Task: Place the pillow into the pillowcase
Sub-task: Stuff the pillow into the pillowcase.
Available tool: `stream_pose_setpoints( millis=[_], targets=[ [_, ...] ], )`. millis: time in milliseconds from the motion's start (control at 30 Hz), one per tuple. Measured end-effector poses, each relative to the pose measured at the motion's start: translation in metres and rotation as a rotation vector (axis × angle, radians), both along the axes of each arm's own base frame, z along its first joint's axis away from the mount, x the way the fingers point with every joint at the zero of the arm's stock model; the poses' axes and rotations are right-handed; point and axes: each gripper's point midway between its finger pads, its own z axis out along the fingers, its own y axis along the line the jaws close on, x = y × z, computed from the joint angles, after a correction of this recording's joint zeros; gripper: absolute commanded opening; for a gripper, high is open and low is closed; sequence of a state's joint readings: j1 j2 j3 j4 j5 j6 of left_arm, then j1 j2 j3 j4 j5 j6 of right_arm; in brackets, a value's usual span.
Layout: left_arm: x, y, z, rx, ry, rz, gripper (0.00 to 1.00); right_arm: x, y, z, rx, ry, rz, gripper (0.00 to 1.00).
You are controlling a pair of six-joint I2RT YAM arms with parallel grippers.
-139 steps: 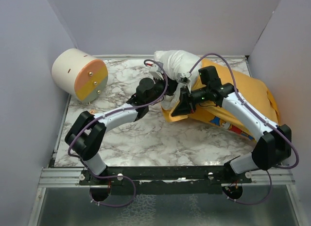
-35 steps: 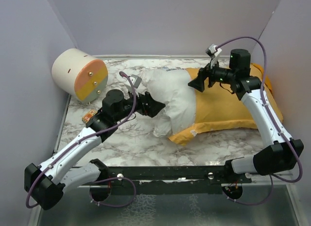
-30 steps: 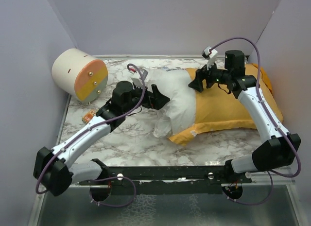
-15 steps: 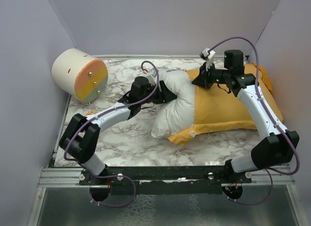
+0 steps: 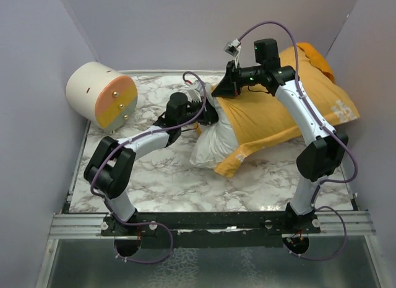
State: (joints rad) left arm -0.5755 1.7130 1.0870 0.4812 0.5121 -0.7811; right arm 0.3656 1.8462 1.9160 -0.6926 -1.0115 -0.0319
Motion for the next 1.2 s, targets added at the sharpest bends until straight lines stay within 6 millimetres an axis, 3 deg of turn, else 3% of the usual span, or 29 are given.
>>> stream_pose_setpoints(
  millis=[167,367,433,533,667,733,933,1033,1200],
  targets=[
    [-0.021,0.018,0.012,-0.044,-0.146,0.016,0.0,-0.019,0.005,0.016,0.064,-0.032,0.076,0.01],
    [-0.073,0.026,-0.005,0.006,-0.219,-0.03,0.0,-0.063,-0.014,-0.023,0.014,-0.117,0.112,0.01],
    [-0.083,0.026,-0.006,0.016,-0.213,-0.049,0.13,-0.07,-0.024,-0.044,-0.048,-0.194,0.104,0.01],
    [-0.093,0.03,-0.013,0.035,-0.182,-0.068,0.48,-0.081,-0.042,-0.066,-0.131,-0.316,0.076,0.01],
    [-0.113,0.046,-0.017,0.048,-0.146,-0.066,0.67,-0.095,-0.068,-0.077,-0.226,-0.418,0.011,0.01],
    [-0.118,0.056,-0.006,0.034,-0.156,-0.043,0.71,-0.094,-0.08,-0.082,-0.282,-0.445,-0.037,0.01],
    [-0.135,0.096,0.056,0.005,-0.269,0.039,0.79,-0.078,-0.11,-0.103,-0.398,-0.415,-0.141,0.01],
    [-0.141,0.114,0.087,0.033,-0.346,0.09,0.81,-0.07,-0.118,-0.098,-0.412,-0.415,-0.159,0.01],
    [-0.122,0.131,0.126,0.122,-0.452,0.203,0.84,-0.064,-0.123,-0.084,-0.421,-0.452,-0.16,0.01]
  ],
)
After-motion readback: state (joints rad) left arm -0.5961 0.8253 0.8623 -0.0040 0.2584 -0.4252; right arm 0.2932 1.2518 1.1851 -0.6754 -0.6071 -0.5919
